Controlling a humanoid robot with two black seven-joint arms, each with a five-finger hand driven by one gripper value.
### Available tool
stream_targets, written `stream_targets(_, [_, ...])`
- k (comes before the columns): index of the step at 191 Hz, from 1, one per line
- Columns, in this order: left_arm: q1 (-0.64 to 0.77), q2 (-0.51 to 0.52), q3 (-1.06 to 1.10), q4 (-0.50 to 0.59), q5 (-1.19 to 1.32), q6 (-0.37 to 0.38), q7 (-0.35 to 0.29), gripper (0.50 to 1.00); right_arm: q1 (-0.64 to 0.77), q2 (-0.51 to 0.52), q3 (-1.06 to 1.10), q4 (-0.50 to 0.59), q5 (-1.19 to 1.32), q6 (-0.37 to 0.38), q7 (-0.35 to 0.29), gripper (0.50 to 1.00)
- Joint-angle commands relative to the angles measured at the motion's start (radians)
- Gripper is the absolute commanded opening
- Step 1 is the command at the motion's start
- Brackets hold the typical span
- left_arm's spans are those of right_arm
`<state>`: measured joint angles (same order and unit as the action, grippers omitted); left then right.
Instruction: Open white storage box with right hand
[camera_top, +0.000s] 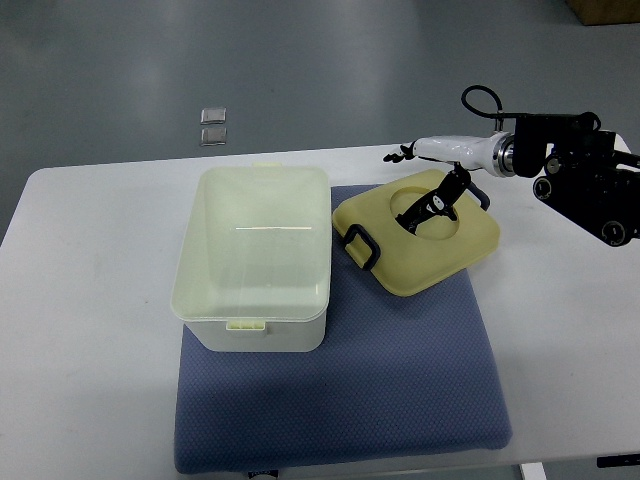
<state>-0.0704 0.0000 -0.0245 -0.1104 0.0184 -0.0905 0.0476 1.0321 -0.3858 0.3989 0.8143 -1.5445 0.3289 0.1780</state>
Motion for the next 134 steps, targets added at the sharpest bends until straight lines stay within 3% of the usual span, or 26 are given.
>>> stream_targets(1, [0.0,0.0,0.0,0.0,0.0,0.0,0.0,1.0,0.0,-0.008,0.001,0.0,0.003,0.002,0.001,0.905])
stream_targets(66, [0.0,0.0,0.0,0.0,0.0,0.0,0.0,1.0,0.009,-0.038,0.132,0.0,0.101,0.007,0.005,0.905])
stream_targets(114, [0.0,0.0,0.0,0.0,0.0,0.0,0.0,1.0,-0.007,-0.028,0.298,-0.006,0.448,-0.008,-0.003,0.903])
stream_targets(115, [0.0,0.0,0.0,0.0,0.0,0.0,0.0,1.0,-0.03,-0.022,0.335,-0.007,0.566,-0.017,-0.005,0.901])
stream_targets(134, [0.0,0.0,0.0,0.0,0.0,0.0,0.0,1.0,-0.078,-0.007,0.386,-0.009,0.76,-0.086,-0.005,0.901])
